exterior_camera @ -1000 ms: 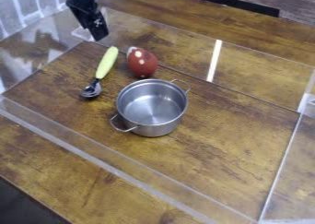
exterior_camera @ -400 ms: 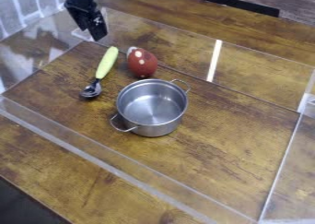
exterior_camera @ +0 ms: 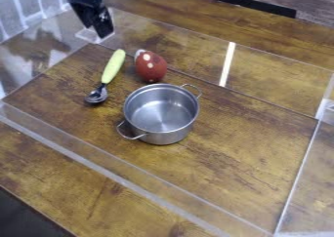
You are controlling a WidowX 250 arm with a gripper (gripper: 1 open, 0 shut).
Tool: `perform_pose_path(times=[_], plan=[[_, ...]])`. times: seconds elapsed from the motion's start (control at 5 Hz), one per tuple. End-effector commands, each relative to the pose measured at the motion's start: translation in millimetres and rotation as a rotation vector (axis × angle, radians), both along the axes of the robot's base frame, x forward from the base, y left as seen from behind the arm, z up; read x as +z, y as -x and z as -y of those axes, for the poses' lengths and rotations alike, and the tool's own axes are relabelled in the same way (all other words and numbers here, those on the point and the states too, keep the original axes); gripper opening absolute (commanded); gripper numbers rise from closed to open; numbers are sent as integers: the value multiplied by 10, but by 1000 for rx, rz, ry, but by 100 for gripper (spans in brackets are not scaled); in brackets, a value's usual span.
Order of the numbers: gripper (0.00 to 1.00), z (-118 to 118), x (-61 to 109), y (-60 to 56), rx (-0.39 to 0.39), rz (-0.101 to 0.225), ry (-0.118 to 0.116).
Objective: Remove the mushroom from the silver pot and put it on the table
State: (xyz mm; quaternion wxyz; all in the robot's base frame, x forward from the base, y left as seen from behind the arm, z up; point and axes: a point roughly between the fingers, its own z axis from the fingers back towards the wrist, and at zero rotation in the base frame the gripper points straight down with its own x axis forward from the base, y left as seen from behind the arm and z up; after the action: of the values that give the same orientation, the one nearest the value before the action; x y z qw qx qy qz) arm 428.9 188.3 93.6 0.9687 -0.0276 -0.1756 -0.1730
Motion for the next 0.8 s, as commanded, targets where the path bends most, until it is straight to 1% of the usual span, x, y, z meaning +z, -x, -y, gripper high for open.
perform_pose_path(times=[0.0, 0.2, 0.4, 0.6], plan=[[100, 17, 173, -135, -34, 57, -21], [100, 48, 73, -186, -64, 49, -14], [100, 17, 22, -157, -33, 45, -4], [100, -1, 69, -108, -1, 38, 6]])
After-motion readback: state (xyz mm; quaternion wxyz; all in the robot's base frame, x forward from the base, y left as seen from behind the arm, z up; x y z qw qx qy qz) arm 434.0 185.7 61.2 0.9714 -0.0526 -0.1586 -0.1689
